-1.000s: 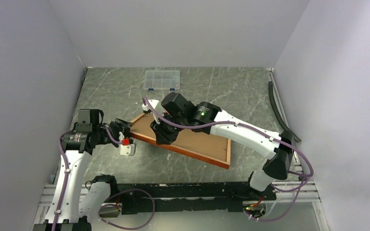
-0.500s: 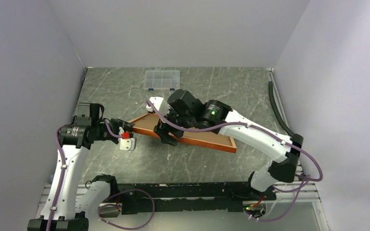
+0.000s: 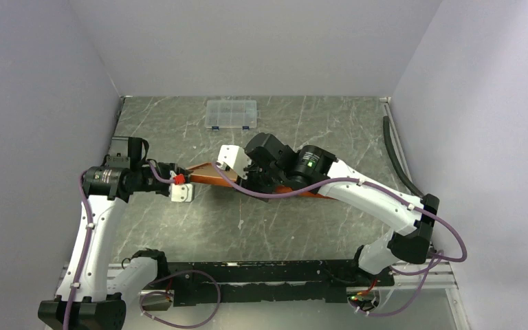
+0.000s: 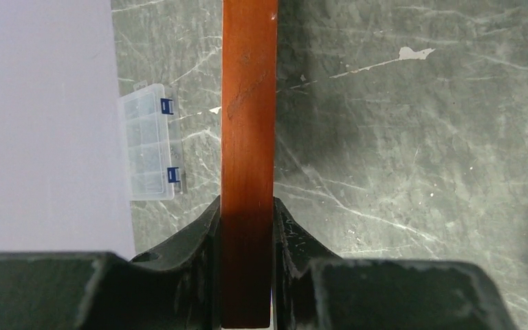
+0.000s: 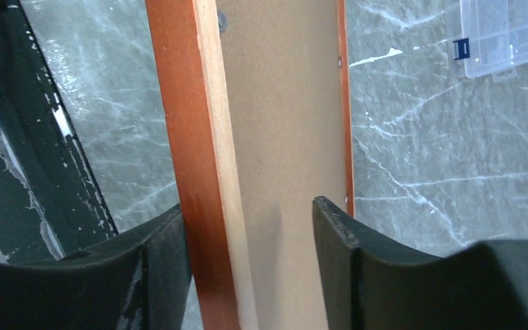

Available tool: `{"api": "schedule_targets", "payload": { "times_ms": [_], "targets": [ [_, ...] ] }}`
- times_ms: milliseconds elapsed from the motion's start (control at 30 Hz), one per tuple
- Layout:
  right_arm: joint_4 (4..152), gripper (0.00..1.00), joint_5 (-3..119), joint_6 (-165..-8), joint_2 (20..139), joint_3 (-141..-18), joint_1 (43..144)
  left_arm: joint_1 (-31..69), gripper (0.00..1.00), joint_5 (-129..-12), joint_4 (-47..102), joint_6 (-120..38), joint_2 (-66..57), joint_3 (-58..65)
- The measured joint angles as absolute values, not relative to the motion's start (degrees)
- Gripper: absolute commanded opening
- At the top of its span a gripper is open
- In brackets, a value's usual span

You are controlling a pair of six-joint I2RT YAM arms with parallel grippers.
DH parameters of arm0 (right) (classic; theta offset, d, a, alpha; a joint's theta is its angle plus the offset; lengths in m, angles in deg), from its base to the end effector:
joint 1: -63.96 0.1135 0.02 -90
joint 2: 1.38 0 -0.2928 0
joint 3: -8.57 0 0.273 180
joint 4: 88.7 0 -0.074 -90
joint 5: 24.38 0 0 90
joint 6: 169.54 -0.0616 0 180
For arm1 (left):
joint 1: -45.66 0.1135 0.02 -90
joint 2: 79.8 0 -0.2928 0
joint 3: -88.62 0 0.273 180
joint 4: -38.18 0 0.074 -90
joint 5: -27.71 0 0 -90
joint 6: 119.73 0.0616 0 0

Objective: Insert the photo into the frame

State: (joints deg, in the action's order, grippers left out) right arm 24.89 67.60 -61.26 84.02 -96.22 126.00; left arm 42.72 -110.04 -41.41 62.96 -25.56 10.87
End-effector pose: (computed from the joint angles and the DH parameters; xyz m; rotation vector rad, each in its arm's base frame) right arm 0.1643 0.3050 0.3968 -1.5447 1.8560 0.3156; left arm 0.1611 -0.0539 0.3642 1.7887 1.2292 -0.2118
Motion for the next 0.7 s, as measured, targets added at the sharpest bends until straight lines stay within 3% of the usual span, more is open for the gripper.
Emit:
{"api": "schedule_targets", "payload": {
  "times_ms": [67,133,267,300,333,567,700],
  "targets": [
    [25.0,0.5,68.8,-60.8,84.6,-96.2,126.0,42.7,0.08,-110.2,-41.3,61.9,-25.1,10.4],
    [25.0,0.38,69.3,-60.7,85.3,-96.3,125.9,42.7,0.21,-110.4,-41.0,60.6,-24.4,9.7],
    [24.2,0.2,67.2,-60.1,86.9,-99.1,124.3,42.8,0.6,-111.1,-39.3,56.8,-23.6,8.7],
    [23.8,0.2,66.2,-59.3,87.5,-100.3,123.9,43.0,0.84,-111.3,-38.1,55.2,-23.5,8.3],
    [23.1,0.2,65.8,-58.7,88.0,-101.5,123.8,43.0,0.93,-111.5,-37.2,54.3,-23.4,8.0],
    [19.5,0.22,61.1,-64.4,91.9,-111.7,121.9,43.0,0.95,-112.5,-34.7,45.4,-23.2,5.0],
    [17.9,0.16,55.4,-69.4,94.5,-117.3,119.6,43.2,0.95,-112.5,-32.7,35.9,-22.9,2.0]
  ]
}}
